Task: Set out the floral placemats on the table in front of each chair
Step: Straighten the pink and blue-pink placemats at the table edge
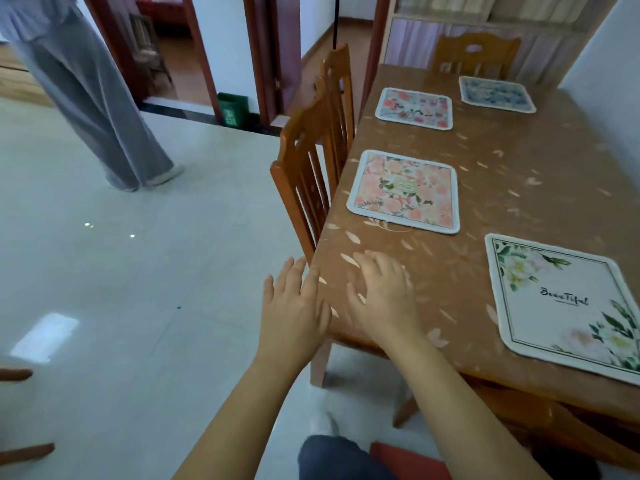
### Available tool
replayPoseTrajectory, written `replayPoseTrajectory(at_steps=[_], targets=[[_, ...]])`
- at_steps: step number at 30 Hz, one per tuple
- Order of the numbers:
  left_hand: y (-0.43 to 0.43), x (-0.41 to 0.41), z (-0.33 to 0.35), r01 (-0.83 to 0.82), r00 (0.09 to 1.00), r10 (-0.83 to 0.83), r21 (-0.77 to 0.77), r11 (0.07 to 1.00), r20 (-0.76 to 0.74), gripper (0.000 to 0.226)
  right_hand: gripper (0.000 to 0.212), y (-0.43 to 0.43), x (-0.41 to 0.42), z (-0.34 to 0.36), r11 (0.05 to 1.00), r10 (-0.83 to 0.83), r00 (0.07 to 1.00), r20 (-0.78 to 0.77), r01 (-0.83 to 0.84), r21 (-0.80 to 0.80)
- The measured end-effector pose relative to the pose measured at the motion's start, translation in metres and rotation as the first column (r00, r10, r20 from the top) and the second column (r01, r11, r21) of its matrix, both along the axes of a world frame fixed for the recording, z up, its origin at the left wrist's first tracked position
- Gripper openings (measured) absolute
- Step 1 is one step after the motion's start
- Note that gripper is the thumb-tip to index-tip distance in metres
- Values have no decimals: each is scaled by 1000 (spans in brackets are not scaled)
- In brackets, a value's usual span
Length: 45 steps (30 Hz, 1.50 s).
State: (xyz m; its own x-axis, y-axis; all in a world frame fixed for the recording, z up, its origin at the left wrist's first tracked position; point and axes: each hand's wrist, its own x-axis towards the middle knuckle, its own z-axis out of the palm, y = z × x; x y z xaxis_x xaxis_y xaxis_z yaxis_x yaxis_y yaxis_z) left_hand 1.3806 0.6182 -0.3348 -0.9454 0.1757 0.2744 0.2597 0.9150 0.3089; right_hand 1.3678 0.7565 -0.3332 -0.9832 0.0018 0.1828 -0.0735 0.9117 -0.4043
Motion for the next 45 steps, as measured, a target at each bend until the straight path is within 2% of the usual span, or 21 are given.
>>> replayPoseTrajectory(at_steps=[6,11,14,19,25,28,31,35,42,45], targets=[[-33,-81,0,88,996,-88,-28,996,-8,47,47,-34,-69,-4,992,-122,992,-24,121,-31],[-71,-174,14,136,991,-136,-70,988,7,46,49,-75,-158,-3,978,-185,981,63,190,-82],[-82,-208,23,176,984,-177,-99,979,-3,47,49,-87,-190,4,977,-196,980,32,198,-79],[-103,-277,30,219,976,-219,-32,975,-4,44,48,-110,-243,17,964,-253,967,-2,252,-85],[-105,-344,28,361,933,-359,50,931,-31,44,46,-115,-295,21,924,-379,925,-9,378,-60],[-114,-389,27,438,898,-435,35,898,-69,44,45,-124,-330,29,887,-462,886,-37,460,-47],[-130,-442,28,509,861,-507,35,860,-38,43,45,-142,-367,37,833,-553,831,-64,552,-37],[-148,-508,32,589,808,-589,22,808,-22,42,46,-167,-412,48,757,-653,757,-12,653,10],[-138,-580,44,732,681,-729,70,677,-71,41,44,-180,-455,60,596,-802,597,-23,802,38],[-123,-599,40,788,614,-789,75,610,-33,44,44,-174,-465,60,501,-865,501,-23,865,27]])
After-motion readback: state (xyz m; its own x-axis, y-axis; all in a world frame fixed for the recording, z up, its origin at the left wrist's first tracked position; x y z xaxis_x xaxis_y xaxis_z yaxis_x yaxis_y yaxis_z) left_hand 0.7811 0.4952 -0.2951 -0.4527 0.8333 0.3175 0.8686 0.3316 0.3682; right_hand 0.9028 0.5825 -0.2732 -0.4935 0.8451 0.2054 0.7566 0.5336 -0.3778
